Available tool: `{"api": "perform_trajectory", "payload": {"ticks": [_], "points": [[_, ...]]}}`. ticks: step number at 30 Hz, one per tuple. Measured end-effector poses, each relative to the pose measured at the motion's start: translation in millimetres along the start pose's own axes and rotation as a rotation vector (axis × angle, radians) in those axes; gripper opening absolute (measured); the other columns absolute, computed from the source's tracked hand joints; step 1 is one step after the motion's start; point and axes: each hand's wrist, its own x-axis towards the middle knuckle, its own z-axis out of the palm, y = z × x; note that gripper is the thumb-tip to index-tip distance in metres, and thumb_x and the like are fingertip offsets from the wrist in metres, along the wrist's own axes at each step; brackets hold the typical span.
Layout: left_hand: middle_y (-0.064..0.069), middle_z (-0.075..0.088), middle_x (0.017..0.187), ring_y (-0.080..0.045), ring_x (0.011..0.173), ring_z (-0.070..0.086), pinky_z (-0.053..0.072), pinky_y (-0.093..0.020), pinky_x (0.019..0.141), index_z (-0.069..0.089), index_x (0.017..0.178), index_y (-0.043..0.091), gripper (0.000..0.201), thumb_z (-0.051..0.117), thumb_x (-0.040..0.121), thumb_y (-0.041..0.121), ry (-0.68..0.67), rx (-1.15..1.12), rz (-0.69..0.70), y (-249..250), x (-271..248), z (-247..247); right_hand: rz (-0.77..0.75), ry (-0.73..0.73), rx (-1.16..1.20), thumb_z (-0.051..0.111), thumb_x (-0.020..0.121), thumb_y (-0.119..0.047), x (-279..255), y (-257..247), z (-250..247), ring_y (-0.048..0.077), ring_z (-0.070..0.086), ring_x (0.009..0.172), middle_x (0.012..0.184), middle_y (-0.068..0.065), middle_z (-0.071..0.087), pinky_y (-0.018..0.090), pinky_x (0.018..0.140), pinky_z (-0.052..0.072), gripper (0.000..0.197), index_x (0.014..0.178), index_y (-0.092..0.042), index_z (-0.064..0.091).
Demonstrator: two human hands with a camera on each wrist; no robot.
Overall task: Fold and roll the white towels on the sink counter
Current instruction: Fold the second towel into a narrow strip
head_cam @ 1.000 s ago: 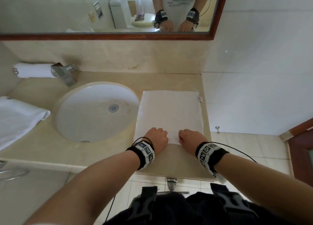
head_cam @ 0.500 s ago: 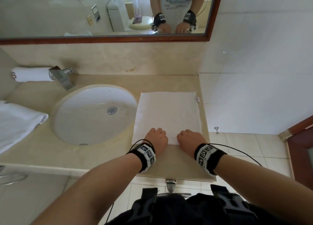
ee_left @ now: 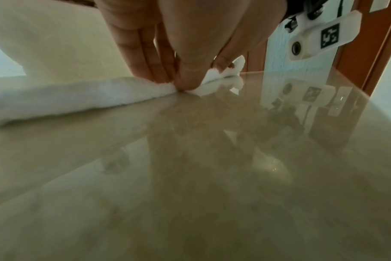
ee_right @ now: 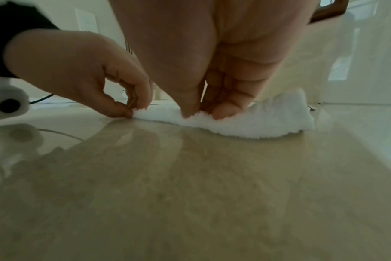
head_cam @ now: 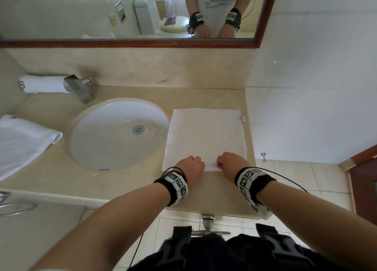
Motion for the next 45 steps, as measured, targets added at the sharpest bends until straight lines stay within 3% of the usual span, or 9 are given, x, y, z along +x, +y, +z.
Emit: {"api": "perform_trajectory", "payload": {"ticks": [6, 9, 13, 19, 24, 30, 36, 40, 45], "points": [[-0.018, 0.051, 0.113, -0.035, 0.103, 0.053, 0.044, -0.039, 0.081, 0.050, 0.113, 0.001, 0.023, 0.039, 0.094, 0.005, -0.042, -0.065, -0.049, -4.7, 2.6, -7.1, 0.092, 0.018, 0.063, 0.043, 0.088, -0.008, 0.1, -1.9, -6.2, 0.024, 0.059, 0.092, 0.103, 0.004, 0.062, 0.031, 0.078, 0.048, 0.023, 0.099, -0.020, 0.060], [-0.017, 0.052, 0.099, -0.030, 0.091, 0.054, 0.040, -0.037, 0.072, 0.050, 0.099, 0.005, 0.013, 0.045, 0.090, 0.013, -0.058, -0.181, -0.072, -12.3, 3.8, -10.0, 0.108, 0.013, 0.077, 0.048, 0.088, -0.011, 2.2, -0.5, -9.8, 0.023, 0.061, 0.092, 0.103, 0.001, 0.064, 0.029, 0.080, 0.050, 0.023, 0.096, -0.022, 0.067], [-0.015, 0.052, 0.118, -0.032, 0.103, 0.055, 0.043, -0.035, 0.086, 0.055, 0.116, 0.008, 0.027, 0.045, 0.091, 0.007, -0.089, -0.160, -0.044, -18.7, 8.0, -11.8, 0.125, 0.023, 0.100, 0.049, 0.087, -0.012, 1.0, -1.6, -9.8, 0.022, 0.062, 0.092, 0.102, 0.000, 0.065, 0.030, 0.081, 0.051, 0.021, 0.094, -0.023, 0.066], [-0.007, 0.062, 0.114, -0.027, 0.102, 0.059, 0.046, -0.031, 0.086, 0.060, 0.111, 0.014, 0.028, 0.042, 0.091, 0.005, -0.093, -0.246, -0.133, -25.7, 14.3, -22.1, 0.123, 0.034, 0.147, 0.048, 0.088, -0.014, -1.5, 2.0, -9.2, 0.022, 0.062, 0.090, 0.099, 0.001, 0.066, 0.030, 0.079, 0.051, 0.018, 0.092, -0.020, 0.065], [-0.007, 0.059, 0.113, -0.028, 0.097, 0.060, 0.051, -0.035, 0.083, 0.063, 0.105, 0.016, 0.025, 0.047, 0.089, 0.006, -0.134, -0.222, -0.169, -24.2, 18.0, -27.6, 0.101, 0.026, 0.054, 0.043, 0.090, -0.014, 1.2, -1.5, -7.2, 0.025, 0.061, 0.092, 0.105, 0.005, 0.062, 0.030, 0.078, 0.048, 0.024, 0.096, -0.018, 0.066], [-0.011, 0.054, 0.114, -0.030, 0.106, 0.055, 0.047, -0.038, 0.084, 0.061, 0.109, 0.007, 0.024, 0.045, 0.092, 0.003, -0.078, 0.049, -0.080, -5.7, 16.1, -23.9, 0.080, 0.061, -0.022, 0.042, 0.093, -0.016, -0.5, -3.0, -7.6, 0.026, 0.060, 0.095, 0.107, 0.002, 0.058, 0.032, 0.081, 0.048, 0.022, 0.101, -0.024, 0.061], [-0.010, 0.053, 0.118, -0.028, 0.111, 0.049, 0.040, -0.037, 0.088, 0.061, 0.110, 0.009, 0.026, 0.040, 0.094, 0.006, -0.069, 0.176, -0.037, 5.1, 11.0, -14.0, -0.003, 0.015, -0.149, 0.041, 0.092, -0.008, -1.6, -9.1, -5.6, 0.030, 0.059, 0.099, 0.114, 0.009, 0.053, 0.034, 0.083, 0.047, 0.025, 0.111, -0.012, 0.057], [-0.013, 0.054, 0.118, -0.030, 0.112, 0.048, 0.038, -0.039, 0.091, 0.059, 0.112, 0.005, 0.028, 0.036, 0.095, 0.005, -0.057, 0.168, -0.059, 7.6, 9.1, -13.3, -0.051, 0.027, -0.186, 0.041, 0.093, -0.014, -4.7, -12.9, -3.6, 0.029, 0.060, 0.099, 0.111, 0.009, 0.055, 0.034, 0.078, 0.046, 0.021, 0.111, -0.010, 0.051], [-0.016, 0.054, 0.122, -0.033, 0.114, 0.049, 0.042, -0.039, 0.089, 0.053, 0.116, 0.002, 0.027, 0.034, 0.096, 0.004, -0.040, 0.067, -0.055, -3.0, 7.6, -13.5, -0.027, 0.017, -0.268, 0.038, 0.095, -0.007, -2.0, -16.9, -6.7, 0.030, 0.062, 0.097, 0.110, 0.011, 0.059, 0.034, 0.071, 0.042, 0.020, 0.110, -0.008, 0.051]]}}
